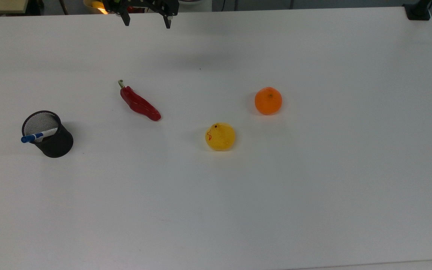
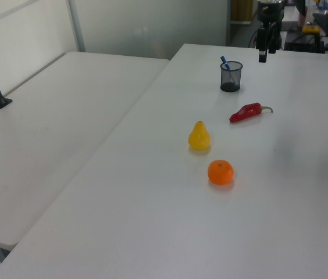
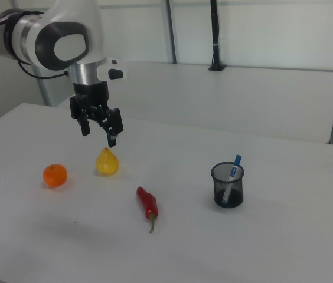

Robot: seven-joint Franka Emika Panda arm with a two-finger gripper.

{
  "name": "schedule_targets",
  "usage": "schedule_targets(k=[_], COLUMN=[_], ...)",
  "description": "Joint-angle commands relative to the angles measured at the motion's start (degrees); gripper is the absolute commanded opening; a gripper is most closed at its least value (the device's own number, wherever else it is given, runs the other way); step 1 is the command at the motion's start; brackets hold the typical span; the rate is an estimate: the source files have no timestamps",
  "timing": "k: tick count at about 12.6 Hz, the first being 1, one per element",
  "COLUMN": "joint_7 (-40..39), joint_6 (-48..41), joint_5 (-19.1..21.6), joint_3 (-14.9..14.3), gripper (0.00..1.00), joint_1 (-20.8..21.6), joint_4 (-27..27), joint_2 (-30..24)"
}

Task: Take marker pen
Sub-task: 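Move the open gripper over the black mesh pen cup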

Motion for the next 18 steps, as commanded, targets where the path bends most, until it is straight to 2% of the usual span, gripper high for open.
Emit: schedule_targets(k=[1, 5, 9, 10, 14, 18], joint_7=[1.4, 0.6, 0.8, 1.1, 0.9, 1.2], joint_6=[-1.3, -0.5, 3.4, 6.5, 24.3, 37.7], joint_5=[-1.8, -1.4, -0.7, -0.9, -0.8, -0.8], joint_3=[0.6, 0.0, -2.1, -2.3, -7.9, -9.4], gripper=[1.00, 1.00, 1.00, 1.00, 1.00, 1.00], joint_1=[-0.9, -0.7, -0.6, -0.9, -0.9, -2.4], joint_4=[0.9, 1.0, 5.0, 5.0, 5.0, 5.0], joint_2=[-0.3, -0.5, 1.9, 3.0, 7.4, 12.5])
